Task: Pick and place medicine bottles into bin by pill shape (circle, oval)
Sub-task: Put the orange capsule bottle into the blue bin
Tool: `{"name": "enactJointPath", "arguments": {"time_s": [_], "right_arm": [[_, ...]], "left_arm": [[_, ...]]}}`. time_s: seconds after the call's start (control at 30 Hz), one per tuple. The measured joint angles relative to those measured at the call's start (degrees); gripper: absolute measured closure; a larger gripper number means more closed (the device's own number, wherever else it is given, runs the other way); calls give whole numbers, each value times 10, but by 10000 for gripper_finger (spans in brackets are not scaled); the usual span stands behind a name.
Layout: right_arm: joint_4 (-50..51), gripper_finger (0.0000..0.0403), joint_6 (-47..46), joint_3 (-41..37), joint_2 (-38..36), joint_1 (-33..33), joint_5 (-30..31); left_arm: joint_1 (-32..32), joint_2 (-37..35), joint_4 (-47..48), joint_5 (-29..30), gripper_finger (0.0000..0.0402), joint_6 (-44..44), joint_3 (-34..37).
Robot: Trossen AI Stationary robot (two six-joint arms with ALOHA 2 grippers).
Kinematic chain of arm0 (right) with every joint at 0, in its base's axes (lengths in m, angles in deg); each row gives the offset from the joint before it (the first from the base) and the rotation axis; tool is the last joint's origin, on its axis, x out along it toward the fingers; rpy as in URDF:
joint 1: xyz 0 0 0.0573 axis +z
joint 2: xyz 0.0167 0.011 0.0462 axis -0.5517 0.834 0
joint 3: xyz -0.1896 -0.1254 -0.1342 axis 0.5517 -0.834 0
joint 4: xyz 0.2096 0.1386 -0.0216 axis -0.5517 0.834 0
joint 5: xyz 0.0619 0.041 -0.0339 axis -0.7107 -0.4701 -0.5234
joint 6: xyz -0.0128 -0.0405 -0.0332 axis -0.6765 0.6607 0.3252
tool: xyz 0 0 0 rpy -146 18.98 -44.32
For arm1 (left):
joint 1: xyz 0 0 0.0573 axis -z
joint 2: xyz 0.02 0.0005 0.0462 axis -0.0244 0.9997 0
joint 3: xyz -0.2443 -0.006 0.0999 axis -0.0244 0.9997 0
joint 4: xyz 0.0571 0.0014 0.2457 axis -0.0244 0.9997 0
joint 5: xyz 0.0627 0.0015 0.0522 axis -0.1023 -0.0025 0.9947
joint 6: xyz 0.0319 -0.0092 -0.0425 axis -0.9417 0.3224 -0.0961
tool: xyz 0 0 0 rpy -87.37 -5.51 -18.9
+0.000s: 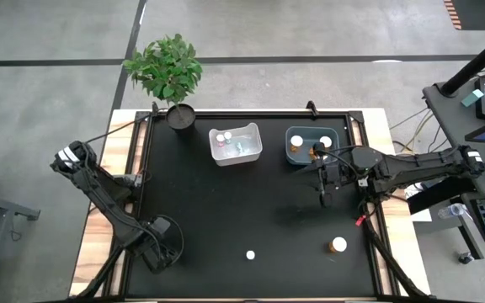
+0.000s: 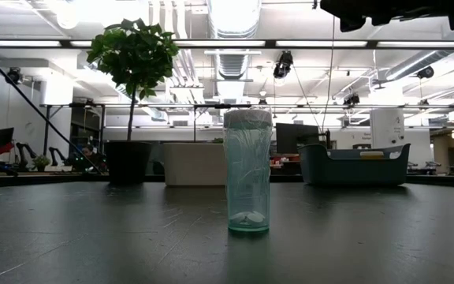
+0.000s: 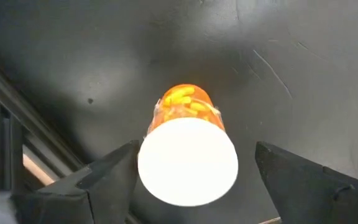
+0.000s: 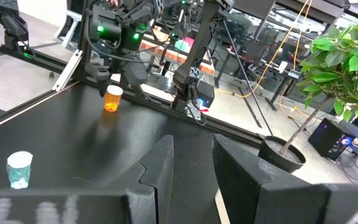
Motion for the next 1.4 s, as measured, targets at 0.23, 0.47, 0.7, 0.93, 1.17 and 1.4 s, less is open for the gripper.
{"name": "enactJointPath", "arguments": {"time_s": [0.23, 0.47, 0.7, 0.93, 1.17, 1.4], "right_arm": [[0, 298, 0, 0, 0, 0, 0], [0, 298, 0, 0, 0, 0, 0], [0, 298, 0, 0, 0, 0, 1], [0, 298, 5, 0, 0, 0, 1], [3, 298, 11, 0, 0, 0, 43], [4, 298, 20, 0, 0, 0, 44]], "left_arm": [[0, 0, -9, -1, 143, 0, 10], [-7, 0, -12, -15, 217, -2, -1], [-48, 0, -12, -60, 217, -23, -54], [-144, 6, -13, -40, 214, -156, -129], [-257, 28, -9, -4, 211, -326, -195], [-368, 88, 62, -3, 209, -519, -273]]}}
